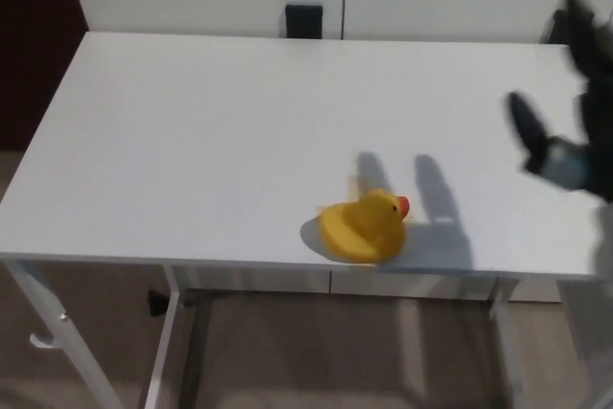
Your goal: The robot uses its right hand to push the yellow duck toy to the center of the white desk.
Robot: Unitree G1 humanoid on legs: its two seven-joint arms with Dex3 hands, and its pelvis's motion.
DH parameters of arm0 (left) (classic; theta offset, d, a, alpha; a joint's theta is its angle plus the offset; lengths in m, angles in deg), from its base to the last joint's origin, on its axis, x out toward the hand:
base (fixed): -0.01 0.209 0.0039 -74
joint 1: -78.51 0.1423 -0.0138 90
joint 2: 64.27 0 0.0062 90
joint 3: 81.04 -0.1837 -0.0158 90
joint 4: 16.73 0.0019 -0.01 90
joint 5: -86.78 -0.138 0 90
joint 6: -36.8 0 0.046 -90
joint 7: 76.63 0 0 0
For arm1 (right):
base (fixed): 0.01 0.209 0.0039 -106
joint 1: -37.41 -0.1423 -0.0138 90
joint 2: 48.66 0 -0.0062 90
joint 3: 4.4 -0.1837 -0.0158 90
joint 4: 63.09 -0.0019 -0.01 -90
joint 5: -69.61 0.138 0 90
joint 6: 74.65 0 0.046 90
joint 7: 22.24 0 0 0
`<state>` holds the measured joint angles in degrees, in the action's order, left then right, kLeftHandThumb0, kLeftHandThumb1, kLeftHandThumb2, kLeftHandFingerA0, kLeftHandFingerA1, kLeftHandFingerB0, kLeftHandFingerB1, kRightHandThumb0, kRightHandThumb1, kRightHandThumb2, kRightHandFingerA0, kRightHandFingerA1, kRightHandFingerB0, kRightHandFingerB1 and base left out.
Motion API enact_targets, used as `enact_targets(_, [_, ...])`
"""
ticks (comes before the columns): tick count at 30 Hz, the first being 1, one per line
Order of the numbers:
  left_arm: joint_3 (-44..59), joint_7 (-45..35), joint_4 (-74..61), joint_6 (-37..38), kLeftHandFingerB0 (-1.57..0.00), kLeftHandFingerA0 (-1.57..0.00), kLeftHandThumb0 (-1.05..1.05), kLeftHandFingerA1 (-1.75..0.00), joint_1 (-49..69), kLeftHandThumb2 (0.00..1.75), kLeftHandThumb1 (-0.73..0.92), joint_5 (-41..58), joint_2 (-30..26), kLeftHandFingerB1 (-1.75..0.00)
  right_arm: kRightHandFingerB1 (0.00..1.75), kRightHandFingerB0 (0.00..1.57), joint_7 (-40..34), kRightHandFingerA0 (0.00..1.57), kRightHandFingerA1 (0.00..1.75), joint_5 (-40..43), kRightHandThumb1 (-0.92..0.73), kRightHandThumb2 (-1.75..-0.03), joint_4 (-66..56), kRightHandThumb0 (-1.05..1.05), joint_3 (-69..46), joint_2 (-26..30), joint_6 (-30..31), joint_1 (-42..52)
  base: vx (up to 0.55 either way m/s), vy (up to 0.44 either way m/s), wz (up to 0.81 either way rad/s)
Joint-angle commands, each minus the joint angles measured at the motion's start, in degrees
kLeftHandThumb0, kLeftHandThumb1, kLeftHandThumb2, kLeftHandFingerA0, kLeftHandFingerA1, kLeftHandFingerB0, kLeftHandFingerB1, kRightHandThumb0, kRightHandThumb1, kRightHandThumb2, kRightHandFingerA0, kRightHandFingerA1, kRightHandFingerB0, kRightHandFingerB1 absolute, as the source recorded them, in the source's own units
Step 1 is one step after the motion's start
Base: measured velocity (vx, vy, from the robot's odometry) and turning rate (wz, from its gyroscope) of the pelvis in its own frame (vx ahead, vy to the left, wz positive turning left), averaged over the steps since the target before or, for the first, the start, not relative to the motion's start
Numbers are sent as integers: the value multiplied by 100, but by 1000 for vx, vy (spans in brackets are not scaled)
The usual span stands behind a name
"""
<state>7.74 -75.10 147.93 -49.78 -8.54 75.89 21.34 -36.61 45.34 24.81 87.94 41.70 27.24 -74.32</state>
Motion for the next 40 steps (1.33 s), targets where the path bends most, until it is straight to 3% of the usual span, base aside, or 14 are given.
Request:
enact_targets(1, [49,13,26,200,-88,-87,-15,-79,73,76,63,13,-145,-68,15,4,1825,0,24,1980,-59,-93,-894,-80,-3376,1556,117,1446,0,0,0])
enact_targets(3, [63,6,19,213,-88,-87,-15,-79,86,76,63,28,-152,-68,15,4,1956,0,24,2238,-59,-93,-746,-80,-3948,1666,114,1681,0,0,0])
enact_targets(4, [65,14,26,203,-87,-87,-15,-78,88,74,66,27,-159,-66,42,0,2024,0,46,2391,-55,-95,-604,-68,-4400,1732,254,1857,0,0,0])
enact_targets(5, [64,20,32,194,-87,-87,-15,-78,88,74,66,24,-163,-66,42,0,2062,0,46,2474,-55,-95,-522,-68,-4660,1772,359,1962,0,0,0])
enact_targets(6, [72,31,42,189,-84,-85,-17,-75,87,67,68,27,-172,-64,55,13,1928,20,64,2571,-56,-90,62,-51,-4929,1793,-73,2160,0,0,0])
enact_targets(10, [89,37,53,151,-80,-85,-17,-71,73,66,69,38,-194,-58,56,22,1475,34,70,2578,-59,-80,1269,-33,-5379,1781,-867,2619,0,0,0])
enact_targets(11, [88,35,44,153,-85,-86,-16,-74,81,72,66,38,-201,-63,59,26,1303,38,67,2528,-46,-114,1626,-12,-5434,1742,-1054,2788,0,0,0])
enact_targets(13, [87,34,33,165,-85,-86,-16,-74,95,72,66,38,-207,-63,59,26,1173,38,67,2498,-46,-114,2025,-12,-5502,1705,-1301,2955,0,0,0])
enact_targets(14, [80,43,37,158,-82,-87,-18,-72,93,66,67,28,-221,-59,69,39,843,65,77,2301,-42,-110,2431,-20,-5380,1619,-1664,3199,0,0,0])
enact_targets(21, [130,23,54,146,-86,-87,-18,-75,58,69,69,63,-280,-63,63,47,301,77,65,1909,-51,-81,3742,-28,-4990,1451,-2213,3491,0,0,2])
enact_targets(22, [115,9,35,145,-85,-87,-19,-76,41,68,70,50,-295,-66,66,53,358,96,62,1882,-41,-93,3879,-19,-4875,1342,-2334,3585,0,0,0])
enact_targets(29, [141,-3,42,213,-87,-88,-16,-79,-19,72,68,52,-371,-67,60,79,1324,114,63,2058,-33,-112,5206,-15,-4395,1167,-2872,3665,0,0,-1])
enact_targets(32, [132,4,29,168,-84,-87,-17,-77,-63,69,67,33,-389,-64,55,84,1957,119,58,2055,-39,-101,5663,-12,-4137,1279,-2805,3613,0,0,0])
enact_targets(40, [78,-28,5,127,-84,-87,-19,-76,-145,66,69,-19,-389,-62,57,84,2911,107,57,2056,-32,-99,5952,-5,-3562,1451,-2883,3546,0,0,0])
